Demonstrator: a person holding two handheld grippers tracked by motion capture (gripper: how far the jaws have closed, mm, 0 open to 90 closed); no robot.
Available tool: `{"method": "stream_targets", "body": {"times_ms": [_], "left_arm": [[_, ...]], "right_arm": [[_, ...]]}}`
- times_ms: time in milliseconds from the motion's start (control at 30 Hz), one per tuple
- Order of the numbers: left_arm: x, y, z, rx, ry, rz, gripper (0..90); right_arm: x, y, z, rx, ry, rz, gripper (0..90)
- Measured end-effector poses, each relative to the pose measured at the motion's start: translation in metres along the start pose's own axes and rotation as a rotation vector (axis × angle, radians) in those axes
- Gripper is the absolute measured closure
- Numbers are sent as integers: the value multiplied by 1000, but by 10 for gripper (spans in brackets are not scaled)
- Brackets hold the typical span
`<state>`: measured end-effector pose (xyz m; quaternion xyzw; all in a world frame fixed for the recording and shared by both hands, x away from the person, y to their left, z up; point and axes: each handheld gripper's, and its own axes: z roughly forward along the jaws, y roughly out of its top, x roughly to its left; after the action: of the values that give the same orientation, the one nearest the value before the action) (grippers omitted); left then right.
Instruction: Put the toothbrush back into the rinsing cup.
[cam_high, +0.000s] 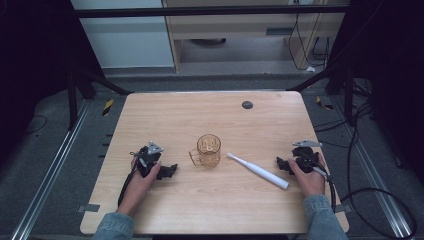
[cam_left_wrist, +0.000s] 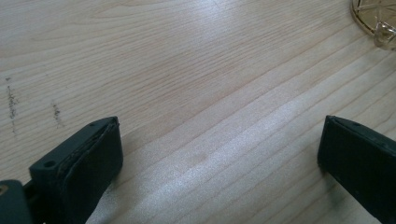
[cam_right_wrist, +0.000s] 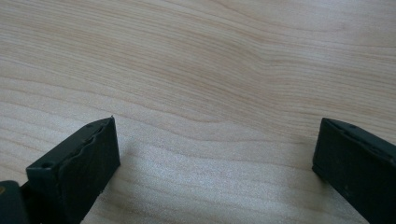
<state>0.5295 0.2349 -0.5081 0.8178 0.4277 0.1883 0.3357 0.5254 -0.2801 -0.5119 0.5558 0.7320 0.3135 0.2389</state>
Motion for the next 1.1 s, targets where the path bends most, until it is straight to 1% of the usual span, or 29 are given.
{"method": "stream_targets", "body": {"times_ms": [67, 100, 133, 167, 200, 233, 267, 300, 333, 367, 400, 433, 467, 500, 533, 567, 600, 667, 767, 800, 833, 867, 967, 1067, 1100], "left_arm": [[0, 0, 0, 0, 0, -1, 0], [0, 0, 0, 0, 2, -2, 0], [0, 0, 0, 0, 2, -2, 0], [0, 0, 0, 0, 2, -3, 0], [0, 0, 0, 0, 3, -3, 0], [0, 0, 0, 0, 3, -3, 0], [0, 0, 0, -1, 5, -5, 0], [0, 0, 0, -1, 5, -5, 0], [0, 0, 0, -1, 5, -4, 0], [0, 0, 0, -1, 5, -5, 0], [0, 0, 0, -1, 5, -5, 0], [0, 0, 0, -1, 4, -5, 0], [0, 0, 0, -1, 5, -5, 0], [0, 0, 0, -1, 6, -5, 0], [0, 0, 0, -1, 6, -6, 0], [0, 0, 0, -1, 6, -5, 0], [0, 0, 0, -1, 6, -5, 0], [0, 0, 0, -1, 6, -6, 0], [0, 0, 0, 1, 4, -4, 0], [0, 0, 0, 0, 4, -4, 0], [0, 0, 0, -1, 2, -4, 0], [0, 0, 0, 0, 1, -3, 0], [0, 0, 0, 0, 0, -2, 0], [1, 0, 0, -1, 0, -2, 0], [1, 0, 0, 0, 0, -1, 0]], "right_arm": [[0, 0, 0, 0, -1, 0, 6], [0, 0, 0, -1, 1, -2, 20], [0, 0, -1, -4, 4, -3, 52], [0, 0, -1, -4, 4, -3, 52], [0, 0, -3, -11, 13, -6, 121], [0, 0, -5, -18, 10, -15, 138], [1, 2, -16, -41, -19, -49, 114], [1, 2, -16, -41, -19, -49, 114], [2, 3, -21, -53, -23, -58, 122], [2, 5, -30, -77, -26, -76, 122], [3, 6, -36, -94, -25, -76, 122], [3, 5, -47, -112, -6, -72, 129], [3, 5, -47, -112, -6, -72, 129], [3, 5, -50, -109, 10, -78, 130], [4, 4, -53, -101, 26, -96, 135], [6, 4, -54, -96, 32, -114, 138], [9, 4, -55, -87, 40, -143, 141], [15, 6, -56, -81, 51, -177, 145], [30, 14, -60, -67, 101, -220, 169], [36, 17, -61, -58, 110, -242, 169], [47, 21, -63, -49, 117, -287, 168], [47, 21, -63, -49, 117, -287, 168], [64, 27, -64, -27, 135, -333, 154], [77, 30, -64, -2, 144, -376, 142], [79, 30, -63, 3, 144, -383, 145]]}}
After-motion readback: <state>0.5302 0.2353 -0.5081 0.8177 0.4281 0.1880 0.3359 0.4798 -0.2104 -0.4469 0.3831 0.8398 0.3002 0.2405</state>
